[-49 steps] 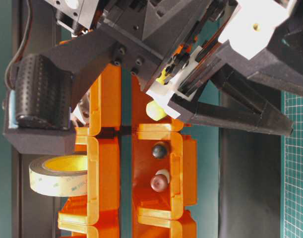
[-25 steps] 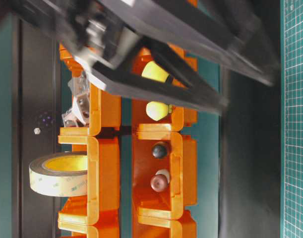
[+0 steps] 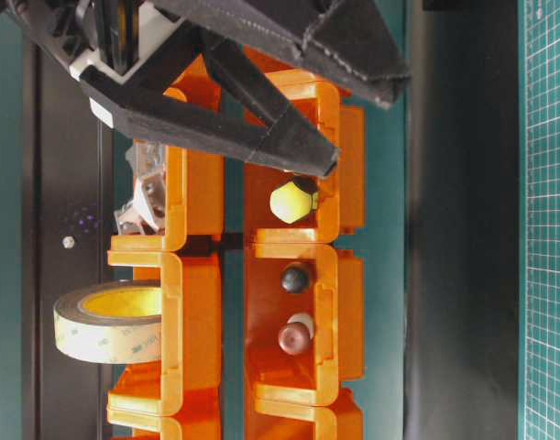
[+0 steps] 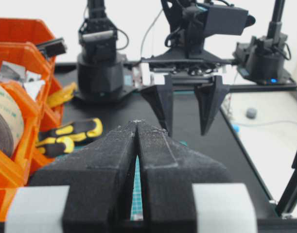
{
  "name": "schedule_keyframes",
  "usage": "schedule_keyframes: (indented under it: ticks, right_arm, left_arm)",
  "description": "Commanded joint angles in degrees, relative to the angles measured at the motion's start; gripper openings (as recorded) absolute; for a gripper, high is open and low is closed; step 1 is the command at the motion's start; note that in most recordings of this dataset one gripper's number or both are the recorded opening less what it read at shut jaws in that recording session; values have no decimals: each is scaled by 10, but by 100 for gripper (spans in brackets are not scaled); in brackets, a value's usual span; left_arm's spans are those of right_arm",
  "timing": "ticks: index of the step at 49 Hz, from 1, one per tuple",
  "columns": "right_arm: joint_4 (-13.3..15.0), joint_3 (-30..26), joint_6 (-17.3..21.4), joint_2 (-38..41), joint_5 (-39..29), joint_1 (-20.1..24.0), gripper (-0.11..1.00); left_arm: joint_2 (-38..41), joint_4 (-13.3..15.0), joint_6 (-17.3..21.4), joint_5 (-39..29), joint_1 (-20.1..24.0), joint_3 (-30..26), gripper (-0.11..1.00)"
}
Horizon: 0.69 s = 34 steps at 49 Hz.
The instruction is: Pick corner brachets from container rack with right arm.
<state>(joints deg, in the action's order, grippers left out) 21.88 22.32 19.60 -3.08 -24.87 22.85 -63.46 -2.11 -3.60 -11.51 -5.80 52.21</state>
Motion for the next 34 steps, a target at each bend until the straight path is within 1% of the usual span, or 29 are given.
schedule_keyframes:
  ticks: [1,34]
  right_arm:
    - [-1,-7,2,-14,-2,2,79]
    - [-1,-5,2,-14,-8,2,79]
  left_arm:
    - [9,-1,-1,2,-1,-16,0]
    - [9,-1,-2,2,-1,-14,0]
